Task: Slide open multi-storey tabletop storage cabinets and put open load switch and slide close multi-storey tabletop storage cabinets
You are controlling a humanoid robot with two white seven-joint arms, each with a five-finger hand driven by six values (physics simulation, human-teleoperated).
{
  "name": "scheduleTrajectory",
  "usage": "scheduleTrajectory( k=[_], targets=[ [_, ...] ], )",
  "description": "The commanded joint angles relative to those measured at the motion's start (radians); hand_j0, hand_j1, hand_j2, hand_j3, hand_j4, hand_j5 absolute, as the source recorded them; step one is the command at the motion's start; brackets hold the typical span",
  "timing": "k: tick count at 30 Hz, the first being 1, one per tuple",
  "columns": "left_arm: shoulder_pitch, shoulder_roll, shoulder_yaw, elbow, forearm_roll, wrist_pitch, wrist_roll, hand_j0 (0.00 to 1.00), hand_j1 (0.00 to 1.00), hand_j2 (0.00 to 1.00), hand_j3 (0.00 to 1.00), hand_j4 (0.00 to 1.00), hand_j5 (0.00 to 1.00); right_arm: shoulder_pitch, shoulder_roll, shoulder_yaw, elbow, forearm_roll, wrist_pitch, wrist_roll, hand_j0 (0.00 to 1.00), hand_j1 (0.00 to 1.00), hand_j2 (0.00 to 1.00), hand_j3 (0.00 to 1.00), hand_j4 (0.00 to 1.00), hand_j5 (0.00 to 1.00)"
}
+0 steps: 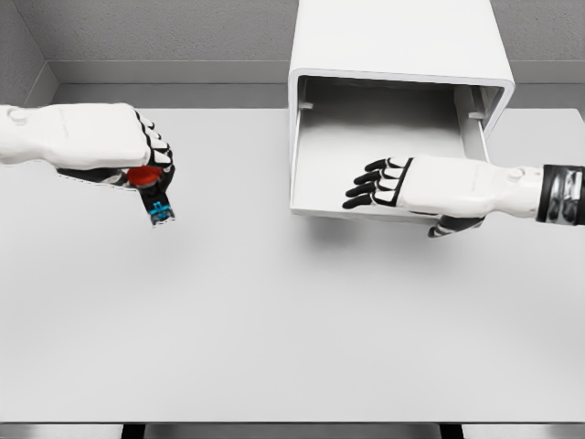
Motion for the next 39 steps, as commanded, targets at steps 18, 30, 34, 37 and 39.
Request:
scheduleTrajectory(
  k=[18,30,34,37,39],
  targets=[
    [-0.080,-0.070,0.000,0.003,0.038,0.002,-0.001,0.35,0.35,0.35,0.35,0.35,0.35,0.072,-0.072,-0.060,0.000,-0.009,0.000,-0.002,1.00,1.00,1.00,1.00,1.00,1.00],
    [-0.184,-0.254,-0.006,0.010,0.049,0.002,-0.001,0.35,0.35,0.35,0.35,0.35,0.35,0.097,-0.101,-0.072,-0.002,-0.009,0.000,-0.002,1.00,1.00,1.00,1.00,1.00,1.00],
    [-0.187,-0.271,-0.006,0.024,0.048,0.002,-0.001,0.35,0.35,0.35,0.35,0.35,0.35,0.138,-0.112,-0.118,0.000,-0.009,0.000,-0.002,1.00,1.00,1.00,1.00,1.00,1.00],
    [-0.195,-0.297,-0.006,0.026,0.045,0.002,-0.001,0.35,0.35,0.35,0.35,0.35,0.35,0.143,-0.115,-0.119,-0.002,-0.011,0.000,-0.002,1.00,1.00,1.00,1.00,1.00,1.00],
    [-0.204,-0.318,-0.006,0.026,0.043,0.002,-0.001,0.35,0.35,0.35,0.35,0.35,0.35,0.156,-0.130,-0.136,0.000,-0.011,0.000,-0.002,1.00,1.00,1.00,1.00,1.00,1.00]
  ],
)
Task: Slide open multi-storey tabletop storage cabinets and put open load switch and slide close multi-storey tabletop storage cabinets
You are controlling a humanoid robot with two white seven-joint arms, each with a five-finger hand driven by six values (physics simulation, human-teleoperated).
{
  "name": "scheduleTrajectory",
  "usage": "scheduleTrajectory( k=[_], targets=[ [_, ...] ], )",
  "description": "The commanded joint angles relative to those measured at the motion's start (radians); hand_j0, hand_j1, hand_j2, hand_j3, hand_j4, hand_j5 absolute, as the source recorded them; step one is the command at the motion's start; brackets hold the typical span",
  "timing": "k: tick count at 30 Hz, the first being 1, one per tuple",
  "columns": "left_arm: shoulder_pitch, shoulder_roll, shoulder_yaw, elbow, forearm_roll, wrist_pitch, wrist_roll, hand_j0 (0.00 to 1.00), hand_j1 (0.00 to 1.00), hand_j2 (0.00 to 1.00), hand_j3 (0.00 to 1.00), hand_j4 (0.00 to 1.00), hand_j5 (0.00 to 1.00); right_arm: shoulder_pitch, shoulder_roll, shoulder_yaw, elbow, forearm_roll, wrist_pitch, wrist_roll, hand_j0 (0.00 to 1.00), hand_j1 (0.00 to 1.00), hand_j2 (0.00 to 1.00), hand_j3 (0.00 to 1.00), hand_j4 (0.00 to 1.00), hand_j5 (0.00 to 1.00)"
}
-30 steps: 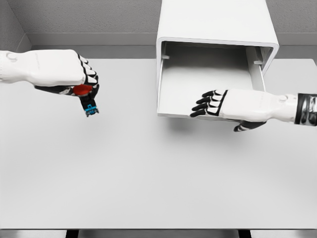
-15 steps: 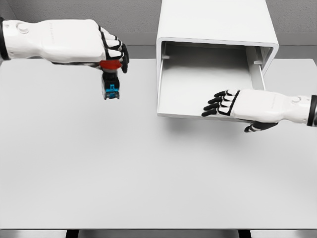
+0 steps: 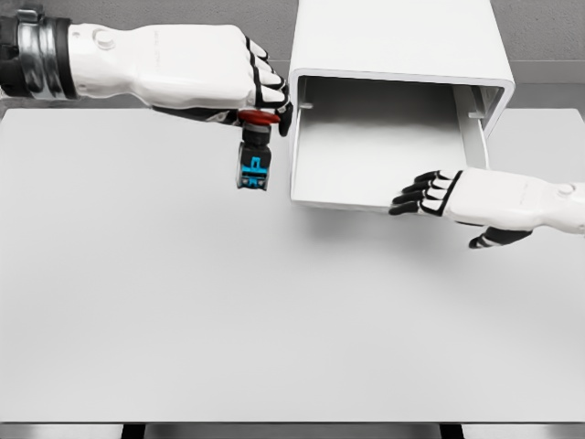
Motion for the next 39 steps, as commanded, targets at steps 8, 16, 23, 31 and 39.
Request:
scheduleTrajectory(
  k=[8,16,23,31,39],
  targets=[
    [-0.002,-0.019,0.001,0.008,0.003,0.003,0.001,0.35,0.35,0.35,0.35,0.35,0.35,0.025,-0.019,-0.065,0.001,-0.005,0.001,0.001,1.00,1.00,1.00,1.00,1.00,1.00],
    [-0.005,-0.114,0.001,0.091,-0.012,0.003,0.001,0.35,0.35,0.35,0.35,0.35,0.35,0.049,-0.020,-0.174,0.001,-0.048,0.001,0.001,1.00,1.00,1.00,1.00,1.00,1.00],
    [-0.017,-0.196,0.001,0.186,-0.040,0.003,0.001,0.35,0.35,0.35,0.35,0.35,0.35,0.095,-0.057,-0.277,0.001,-0.129,0.001,0.001,1.00,1.00,1.00,1.00,1.00,1.00],
    [-0.018,-0.309,-0.001,0.240,-0.100,0.003,0.001,0.35,0.35,0.35,0.35,0.35,0.35,0.196,-0.078,-0.442,0.001,-0.164,0.001,0.001,1.00,1.00,1.00,1.00,1.00,1.00],
    [-0.037,-0.355,-0.001,0.260,-0.216,0.003,0.001,0.35,0.35,0.35,0.35,0.35,0.35,0.256,-0.091,-0.455,0.019,-0.166,0.001,0.001,1.00,1.00,1.00,1.00,1.00,1.00]
  ],
)
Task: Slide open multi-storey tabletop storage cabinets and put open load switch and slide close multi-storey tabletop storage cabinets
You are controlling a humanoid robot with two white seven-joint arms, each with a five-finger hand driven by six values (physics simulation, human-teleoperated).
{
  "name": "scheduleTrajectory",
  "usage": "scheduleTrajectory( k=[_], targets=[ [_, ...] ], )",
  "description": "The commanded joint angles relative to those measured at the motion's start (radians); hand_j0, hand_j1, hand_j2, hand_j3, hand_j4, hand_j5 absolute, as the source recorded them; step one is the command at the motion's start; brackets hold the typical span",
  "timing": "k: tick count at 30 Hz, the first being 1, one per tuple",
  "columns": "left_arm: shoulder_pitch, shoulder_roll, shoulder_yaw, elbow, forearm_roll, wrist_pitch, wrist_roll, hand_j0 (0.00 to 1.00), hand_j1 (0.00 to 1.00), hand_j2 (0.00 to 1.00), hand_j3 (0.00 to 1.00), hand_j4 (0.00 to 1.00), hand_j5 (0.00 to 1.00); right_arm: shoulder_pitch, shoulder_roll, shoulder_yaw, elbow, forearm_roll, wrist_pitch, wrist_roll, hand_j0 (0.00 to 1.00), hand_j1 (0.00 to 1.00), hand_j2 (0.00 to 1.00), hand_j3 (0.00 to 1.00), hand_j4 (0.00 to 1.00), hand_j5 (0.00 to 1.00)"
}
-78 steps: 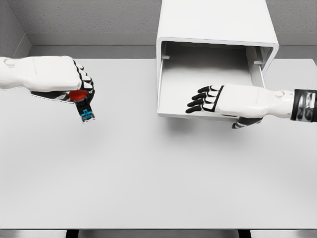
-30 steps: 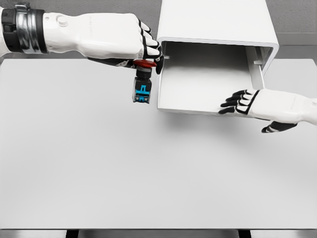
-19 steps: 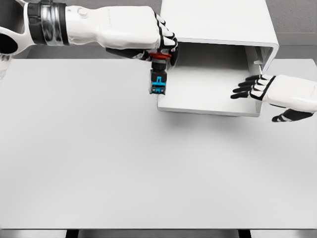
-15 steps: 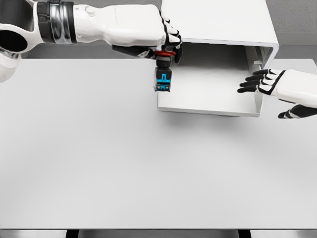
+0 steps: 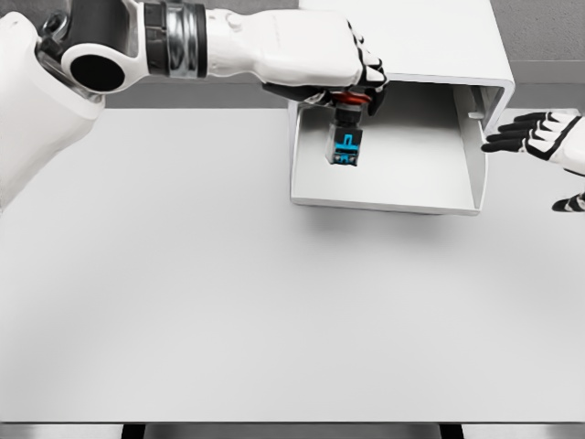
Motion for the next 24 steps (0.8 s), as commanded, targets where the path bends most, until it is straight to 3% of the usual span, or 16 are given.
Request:
scheduleTrajectory(
  k=[1,7,10,12,17,24],
  targets=[
    [0.000,-0.010,0.001,0.003,-0.035,0.003,0.000,0.35,0.35,0.35,0.35,0.35,0.35,0.003,-0.001,-0.011,0.009,-0.007,0.003,-0.001,1.00,1.00,1.00,1.00,1.00,1.00],
    [0.000,-0.053,0.000,0.026,-0.129,0.003,0.000,0.35,0.35,0.35,0.35,0.35,0.35,0.058,0.001,-0.028,0.062,-0.004,0.003,-0.001,0.98,0.98,0.98,0.98,0.98,0.98],
    [0.002,-0.071,-0.010,0.025,-0.166,0.003,0.000,0.35,0.35,0.35,0.35,0.35,0.35,0.078,0.002,-0.028,0.080,-0.004,0.003,-0.001,0.88,0.88,0.88,0.88,0.88,0.88],
    [0.006,-0.087,-0.011,0.025,-0.219,0.003,0.000,0.35,0.35,0.35,0.35,0.35,0.35,0.087,0.002,-0.027,0.095,-0.004,0.003,-0.001,0.73,0.73,0.73,0.73,0.73,0.73],
    [0.009,-0.098,-0.025,0.031,-0.261,0.003,0.000,0.37,0.37,0.37,0.37,0.37,0.37,0.138,0.011,-0.005,0.068,0.004,0.003,-0.001,0.63,0.63,0.63,0.63,0.63,0.63],
    [0.009,-0.110,-0.030,0.057,-0.285,0.003,0.000,0.42,0.42,0.42,0.42,0.42,0.42,0.140,0.027,0.122,-0.006,0.005,0.003,-0.001,0.63,0.63,0.63,0.63,0.63,0.63]
  ],
)
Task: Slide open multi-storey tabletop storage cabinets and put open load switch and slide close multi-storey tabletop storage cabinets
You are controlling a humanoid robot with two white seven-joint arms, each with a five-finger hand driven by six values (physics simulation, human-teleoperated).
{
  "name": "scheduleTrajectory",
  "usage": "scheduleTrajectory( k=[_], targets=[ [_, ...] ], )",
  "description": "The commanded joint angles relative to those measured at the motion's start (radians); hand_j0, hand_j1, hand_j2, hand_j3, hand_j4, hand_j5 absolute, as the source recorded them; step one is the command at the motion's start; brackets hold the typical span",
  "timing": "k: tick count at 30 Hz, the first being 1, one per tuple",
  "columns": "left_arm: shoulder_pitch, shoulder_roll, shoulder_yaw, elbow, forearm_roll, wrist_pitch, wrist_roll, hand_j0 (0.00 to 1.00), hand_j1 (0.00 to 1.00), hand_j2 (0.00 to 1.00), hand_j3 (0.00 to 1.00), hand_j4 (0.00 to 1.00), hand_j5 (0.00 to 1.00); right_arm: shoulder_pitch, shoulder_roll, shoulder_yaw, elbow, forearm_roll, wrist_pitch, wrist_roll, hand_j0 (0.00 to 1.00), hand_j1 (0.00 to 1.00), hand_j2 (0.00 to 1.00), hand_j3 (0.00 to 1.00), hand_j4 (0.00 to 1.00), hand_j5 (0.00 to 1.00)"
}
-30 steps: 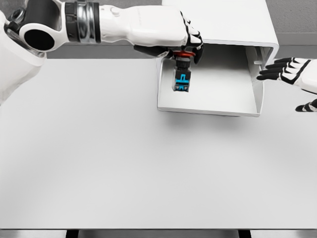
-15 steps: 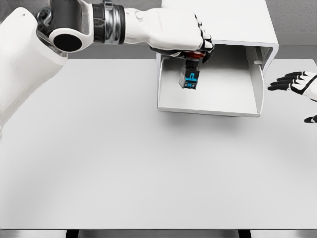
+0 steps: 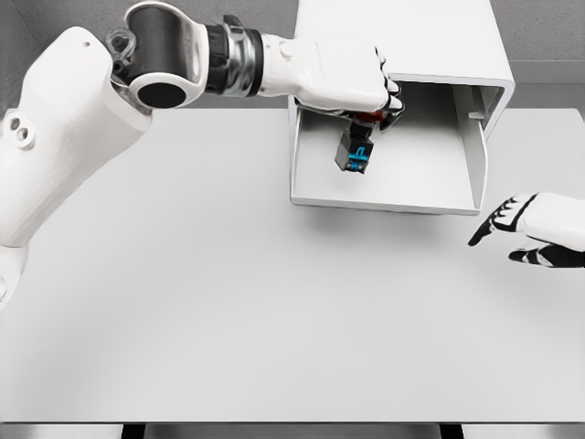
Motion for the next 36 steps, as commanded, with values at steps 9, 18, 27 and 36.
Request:
scheduleTrajectory(
  k=[9,18,27,36],
  targets=[
    [-0.002,-0.005,0.004,0.019,-0.018,0.002,0.000,0.73,0.73,0.73,0.73,0.73,0.73,-0.009,0.008,0.099,-0.020,-0.004,0.003,0.000,0.63,0.63,0.63,0.63,0.63,0.63],
    [-0.002,-0.006,0.004,0.025,-0.017,0.002,0.000,0.89,0.89,0.89,0.89,0.89,0.89,-0.012,0.008,0.109,-0.020,-0.004,0.003,0.000,0.64,0.64,0.64,0.64,0.64,0.64],
    [-0.008,0.027,0.006,0.008,0.136,0.002,0.000,1.00,1.00,1.00,1.00,1.00,1.00,-0.014,0.010,0.109,-0.020,-0.004,0.003,0.000,0.65,0.65,0.65,0.65,0.65,0.65],
    [-0.023,0.394,0.011,-0.251,0.650,0.002,0.000,1.00,1.00,1.00,1.00,1.00,1.00,-0.049,0.015,0.093,-0.020,-0.012,0.003,0.000,0.68,0.68,0.68,0.68,0.68,0.68]
  ],
)
